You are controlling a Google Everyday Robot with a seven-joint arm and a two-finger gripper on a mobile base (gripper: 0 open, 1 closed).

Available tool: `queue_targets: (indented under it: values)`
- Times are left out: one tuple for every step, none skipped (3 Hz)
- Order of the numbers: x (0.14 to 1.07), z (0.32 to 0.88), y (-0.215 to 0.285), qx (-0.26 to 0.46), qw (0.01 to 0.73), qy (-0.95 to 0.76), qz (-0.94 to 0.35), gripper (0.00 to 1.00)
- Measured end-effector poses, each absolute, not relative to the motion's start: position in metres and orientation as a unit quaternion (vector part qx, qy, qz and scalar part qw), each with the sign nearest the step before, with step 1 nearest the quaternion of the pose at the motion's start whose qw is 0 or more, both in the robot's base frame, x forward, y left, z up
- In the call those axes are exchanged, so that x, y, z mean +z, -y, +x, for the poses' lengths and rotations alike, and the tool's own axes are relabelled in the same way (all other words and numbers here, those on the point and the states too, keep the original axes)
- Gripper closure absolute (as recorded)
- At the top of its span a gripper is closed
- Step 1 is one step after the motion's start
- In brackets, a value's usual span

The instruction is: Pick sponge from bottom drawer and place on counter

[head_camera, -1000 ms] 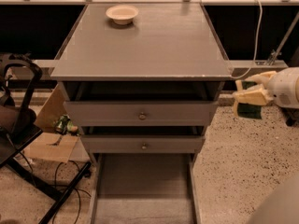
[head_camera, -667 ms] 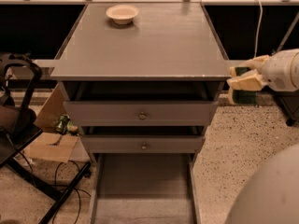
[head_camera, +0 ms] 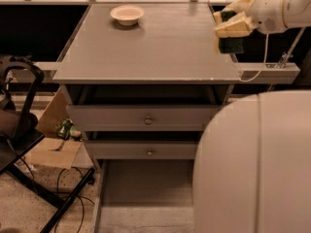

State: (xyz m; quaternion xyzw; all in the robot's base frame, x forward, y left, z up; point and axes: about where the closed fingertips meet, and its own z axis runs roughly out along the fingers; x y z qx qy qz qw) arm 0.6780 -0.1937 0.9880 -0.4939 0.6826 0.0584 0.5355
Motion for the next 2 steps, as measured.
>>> queue_targets:
  values:
    - [0.997, 0.718, 0.168, 0.101, 0.562, -0.653, -0.497, 1.00]
    - [1.003, 0.769, 0.127, 0.148, 0.600, -0.622, -0.481, 1.00]
